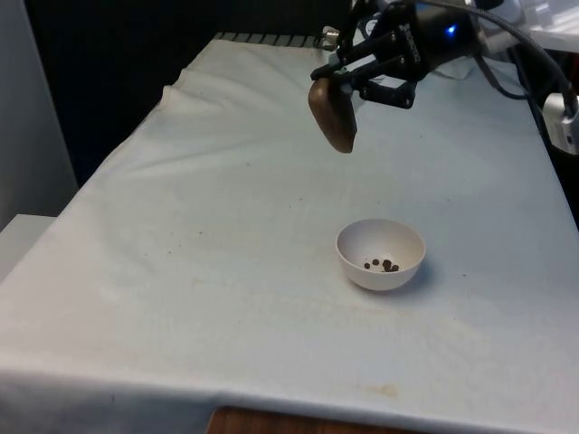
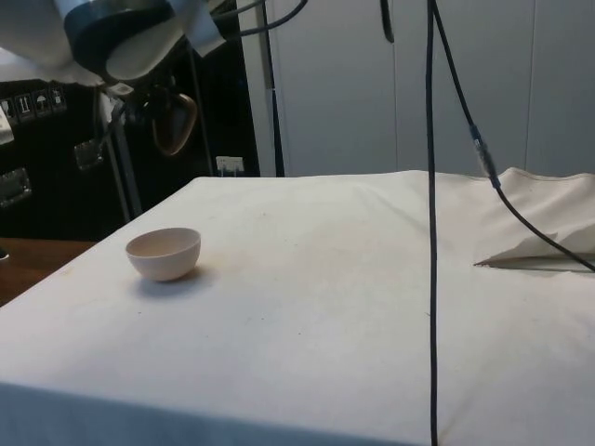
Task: Pour the coffee beans from the cup into the bowl.
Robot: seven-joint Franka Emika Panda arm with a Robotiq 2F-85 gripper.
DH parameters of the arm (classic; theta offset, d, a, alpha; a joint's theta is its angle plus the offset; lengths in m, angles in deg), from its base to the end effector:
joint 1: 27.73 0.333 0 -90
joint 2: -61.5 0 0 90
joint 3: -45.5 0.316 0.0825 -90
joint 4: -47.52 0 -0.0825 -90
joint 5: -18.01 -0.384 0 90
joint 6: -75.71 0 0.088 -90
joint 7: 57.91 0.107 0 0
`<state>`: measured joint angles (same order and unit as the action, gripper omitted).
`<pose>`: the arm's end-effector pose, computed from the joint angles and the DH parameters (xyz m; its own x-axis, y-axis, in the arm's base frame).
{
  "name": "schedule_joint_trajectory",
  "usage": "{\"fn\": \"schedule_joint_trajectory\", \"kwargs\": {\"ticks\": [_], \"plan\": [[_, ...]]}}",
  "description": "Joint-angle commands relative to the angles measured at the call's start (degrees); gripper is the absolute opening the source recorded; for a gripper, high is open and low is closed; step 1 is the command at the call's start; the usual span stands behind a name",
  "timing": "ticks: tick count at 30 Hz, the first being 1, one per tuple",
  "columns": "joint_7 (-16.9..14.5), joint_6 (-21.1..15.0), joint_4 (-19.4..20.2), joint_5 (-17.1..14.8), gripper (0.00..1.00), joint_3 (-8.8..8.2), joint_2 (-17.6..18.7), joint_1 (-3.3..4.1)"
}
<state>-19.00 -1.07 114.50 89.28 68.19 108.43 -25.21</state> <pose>0.7133 0.1063 0.3407 0.9880 -0.1104 0.1077 -0.1462 -0.4471 0.8825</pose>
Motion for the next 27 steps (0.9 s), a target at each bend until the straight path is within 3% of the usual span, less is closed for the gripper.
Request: {"fn": "schedule_joint_trajectory", "kwargs": {"ticks": [1,4,5,6,13,14,15,22,23,24,27], "plan": [[-0.23,-0.80,0.06,-0.86,0.12,0.46,-0.29,-0.63],[-0.29,-1.03,-0.06,-1.89,0.12,0.46,-0.46,-0.97],[-0.06,-0.34,-0.17,-1.38,0.12,0.00,-0.17,-0.46],[-0.34,-1.15,-0.06,-2.18,0.12,0.46,-0.57,-1.09],[-0.34,-1.55,0.29,-4.87,0.12,0.40,-1.60,-1.95],[-0.17,-0.80,-0.17,-4.53,0.12,-0.06,-1.20,-1.38],[-0.40,-1.60,0.34,-5.50,0.12,0.40,-1.83,-2.12],[-0.63,-1.66,0.40,-7.96,0.12,0.34,-2.75,-2.92],[-0.40,-0.80,-0.17,-7.33,0.12,-0.11,-2.18,-2.23],[-0.69,-1.66,0.46,-8.77,0.12,0.29,-3.04,-3.15],[-0.80,-1.72,0.52,-9.80,0.12,0.17,-3.44,-3.38]]}}
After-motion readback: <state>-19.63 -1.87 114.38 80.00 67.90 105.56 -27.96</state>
